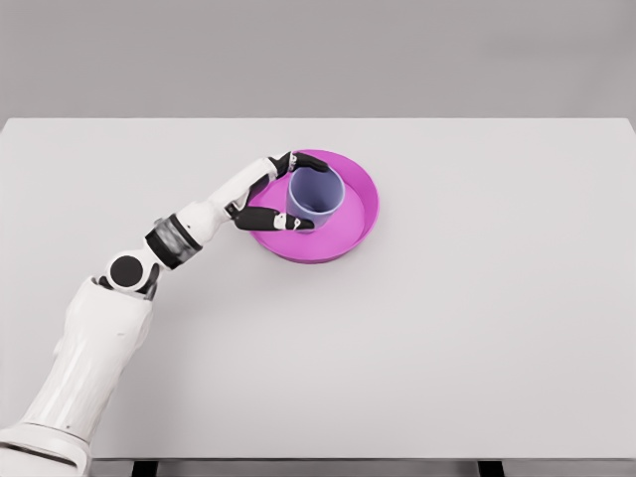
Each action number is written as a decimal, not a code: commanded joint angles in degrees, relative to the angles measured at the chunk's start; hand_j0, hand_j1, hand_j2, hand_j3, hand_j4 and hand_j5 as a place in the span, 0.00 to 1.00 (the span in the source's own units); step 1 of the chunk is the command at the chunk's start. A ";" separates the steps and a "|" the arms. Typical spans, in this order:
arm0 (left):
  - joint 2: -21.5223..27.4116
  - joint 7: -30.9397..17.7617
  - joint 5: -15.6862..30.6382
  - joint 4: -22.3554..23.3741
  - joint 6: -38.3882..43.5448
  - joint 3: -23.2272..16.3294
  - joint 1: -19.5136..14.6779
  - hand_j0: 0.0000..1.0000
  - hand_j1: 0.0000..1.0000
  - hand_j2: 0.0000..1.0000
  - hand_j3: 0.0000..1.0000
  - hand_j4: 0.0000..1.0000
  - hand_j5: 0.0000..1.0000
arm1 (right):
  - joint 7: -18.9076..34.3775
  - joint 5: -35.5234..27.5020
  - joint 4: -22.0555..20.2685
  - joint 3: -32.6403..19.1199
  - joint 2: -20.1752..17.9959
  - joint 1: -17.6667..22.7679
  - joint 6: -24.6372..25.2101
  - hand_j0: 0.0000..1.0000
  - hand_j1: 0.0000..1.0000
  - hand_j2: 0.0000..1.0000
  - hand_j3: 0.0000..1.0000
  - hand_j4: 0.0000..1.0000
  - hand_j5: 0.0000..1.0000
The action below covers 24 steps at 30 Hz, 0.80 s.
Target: Flip the cup with left arm and place it on the plate
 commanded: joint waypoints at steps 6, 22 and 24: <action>0.12 0.02 0.24 0.17 0.09 0.09 0.00 0.95 0.95 0.95 0.95 0.95 0.95 | 0.01 0.00 0.00 0.00 0.00 0.00 0.04 1.00 1.00 1.00 1.00 1.00 1.00; 0.92 0.02 0.24 -0.18 0.09 0.35 -0.35 0.97 0.97 0.97 0.97 0.97 0.97 | 0.01 0.00 0.00 0.00 0.00 0.00 0.04 1.00 1.00 1.00 1.00 1.00 1.00; 0.92 0.02 0.24 -0.44 0.09 0.35 -0.44 0.97 0.97 0.97 0.97 0.97 0.97 | 0.01 0.00 0.00 0.00 0.00 0.00 0.04 1.00 1.00 1.00 1.00 1.00 1.00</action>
